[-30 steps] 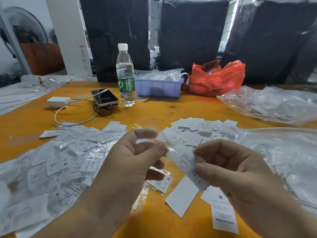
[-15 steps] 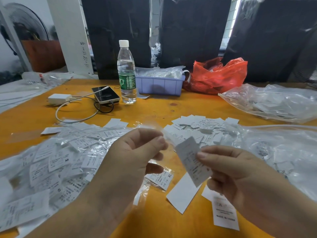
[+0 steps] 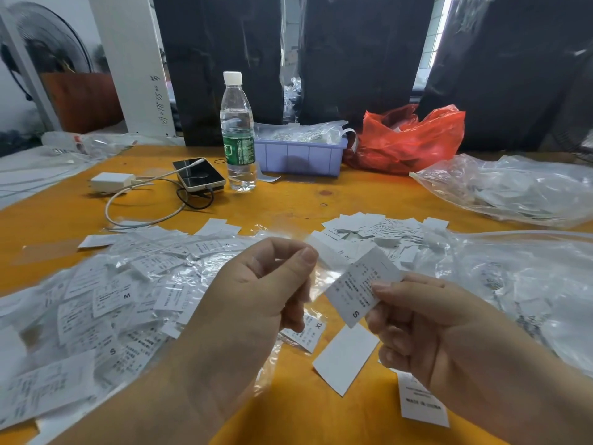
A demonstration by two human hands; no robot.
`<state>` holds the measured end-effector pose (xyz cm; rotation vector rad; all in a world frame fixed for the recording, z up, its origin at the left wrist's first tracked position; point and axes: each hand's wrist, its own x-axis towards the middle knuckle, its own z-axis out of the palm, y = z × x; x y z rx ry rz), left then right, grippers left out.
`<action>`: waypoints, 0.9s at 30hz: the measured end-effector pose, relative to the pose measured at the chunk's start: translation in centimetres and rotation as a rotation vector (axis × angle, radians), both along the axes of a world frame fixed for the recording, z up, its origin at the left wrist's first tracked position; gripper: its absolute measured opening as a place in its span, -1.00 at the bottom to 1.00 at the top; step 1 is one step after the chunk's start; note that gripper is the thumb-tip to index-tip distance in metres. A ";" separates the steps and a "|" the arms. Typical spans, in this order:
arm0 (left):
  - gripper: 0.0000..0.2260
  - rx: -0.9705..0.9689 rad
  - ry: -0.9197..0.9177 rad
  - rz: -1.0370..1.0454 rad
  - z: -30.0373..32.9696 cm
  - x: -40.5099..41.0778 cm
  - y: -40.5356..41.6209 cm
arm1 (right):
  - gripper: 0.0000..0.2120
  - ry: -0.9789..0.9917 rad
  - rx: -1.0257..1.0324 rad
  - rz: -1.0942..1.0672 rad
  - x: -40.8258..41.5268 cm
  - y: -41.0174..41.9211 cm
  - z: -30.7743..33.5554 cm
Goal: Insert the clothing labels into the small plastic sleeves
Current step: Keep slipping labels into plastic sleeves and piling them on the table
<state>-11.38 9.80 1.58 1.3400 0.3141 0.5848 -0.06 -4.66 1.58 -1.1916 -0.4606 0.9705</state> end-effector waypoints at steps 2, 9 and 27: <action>-0.90 -0.012 0.001 -0.015 0.0 0.0 0.0 | -0.83 0.033 -0.004 -0.003 0.1 0.0 -0.2; -0.72 0.073 0.036 0.039 -0.3 -0.1 0.1 | -0.88 0.138 0.021 0.016 0.2 -0.1 -0.2; -0.86 0.941 -0.039 0.236 -0.1 -0.6 -1.0 | -0.45 0.386 0.237 0.006 1.0 -0.3 -0.4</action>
